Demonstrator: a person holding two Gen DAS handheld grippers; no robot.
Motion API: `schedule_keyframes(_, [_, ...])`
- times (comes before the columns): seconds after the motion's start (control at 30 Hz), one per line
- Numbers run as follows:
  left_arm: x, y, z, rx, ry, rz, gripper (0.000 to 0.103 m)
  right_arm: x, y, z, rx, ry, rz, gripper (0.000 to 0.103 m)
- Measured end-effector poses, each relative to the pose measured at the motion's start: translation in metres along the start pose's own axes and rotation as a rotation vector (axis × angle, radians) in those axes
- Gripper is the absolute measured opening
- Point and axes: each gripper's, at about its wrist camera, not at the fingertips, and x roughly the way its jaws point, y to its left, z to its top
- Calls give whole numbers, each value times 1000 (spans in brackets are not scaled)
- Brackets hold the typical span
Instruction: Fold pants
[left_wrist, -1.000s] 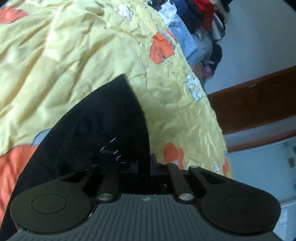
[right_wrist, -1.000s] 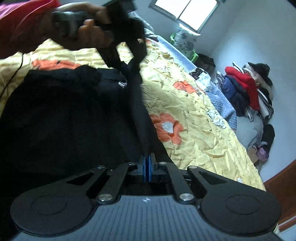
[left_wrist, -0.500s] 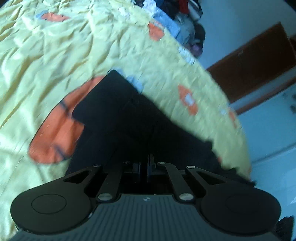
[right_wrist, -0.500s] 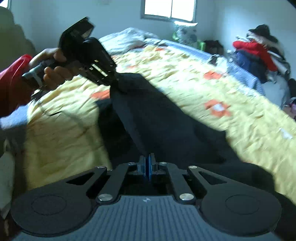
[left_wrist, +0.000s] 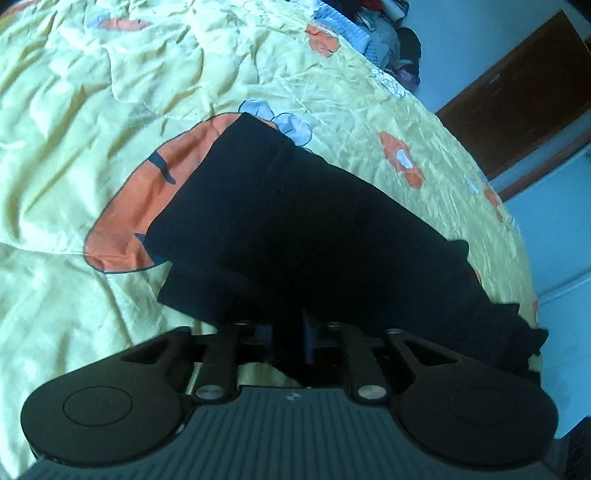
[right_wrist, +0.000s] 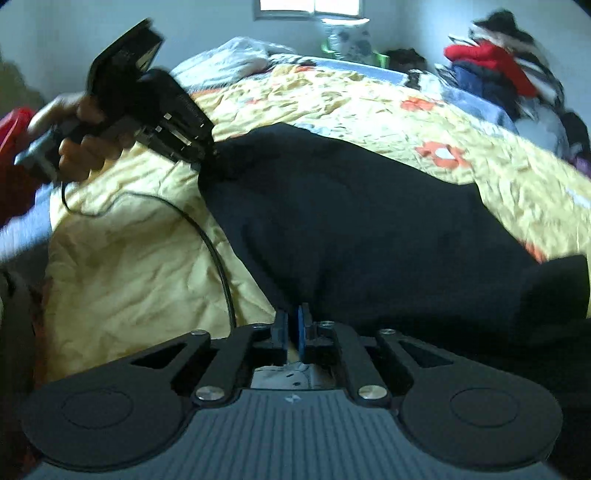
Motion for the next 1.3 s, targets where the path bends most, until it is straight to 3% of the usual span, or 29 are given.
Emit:
schedule_keyframes(0.03, [-5,-2,-1,16,-1,10,31,-5,1,-1,11,-9,8,10])
schedule_keyframes(0.1, [-15,-7,-4,47,-9,40,44,-23,-1,-6,32,-57,20,12])
schedule_keyframes(0.17, [-29,-14,-8,92,-57,97,47,-50,-11,-15,98,-118,-2,13])
schedule_keyframes(0.27, [-47,-30,-10,174,-138,130,51,-91,-40,-38,248,-186,-124,13])
schedule_keyframes(0.37, [-48,-42,-8,213,-195,93,69,-139,-81,-81,518,-268,-294,13])
schedule_keyframes(0.43, [-41,-43,-3,179,-181,86,70,-168,-102,-113,721,-330,-392,13])
schedule_keyframes(0.53, [-30,-55,0,187,-148,28,70,-207,-113,-156,921,-460,-521,13])
schedule_keyframes(0.6, [-25,-77,-4,261,-157,2,70,-224,-117,-183,1060,-508,-604,21])
schedule_keyframes(0.67, [-16,-105,-12,361,-170,-7,70,-235,-120,-208,1208,-556,-660,49])
schedule_keyframes(0.73, [-4,-128,-18,428,-164,-33,70,-241,-118,-228,1316,-633,-652,62])
schedule_keyframes(0.87, [30,-160,-31,464,-134,-79,70,-239,-119,-247,1405,-672,-687,60])
schedule_keyframes(1.03, [61,-172,-44,429,-129,-78,70,-235,-145,-250,1410,-739,-716,59])
schedule_keyframes(1.1, [69,-171,-49,411,-121,-65,70,-229,-158,-247,1372,-720,-737,44])
schedule_keyframes(1.13, [74,-170,-52,406,-121,-58,70,-226,-164,-247,1360,-702,-735,15])
schedule_keyframes(1.17, [77,-170,-51,406,-122,-50,70,-225,-169,-248,1351,-688,-732,6])
schedule_keyframes(1.3, [79,-171,-55,445,-144,-22,72,-243,-165,-242,1214,-639,-878,6])
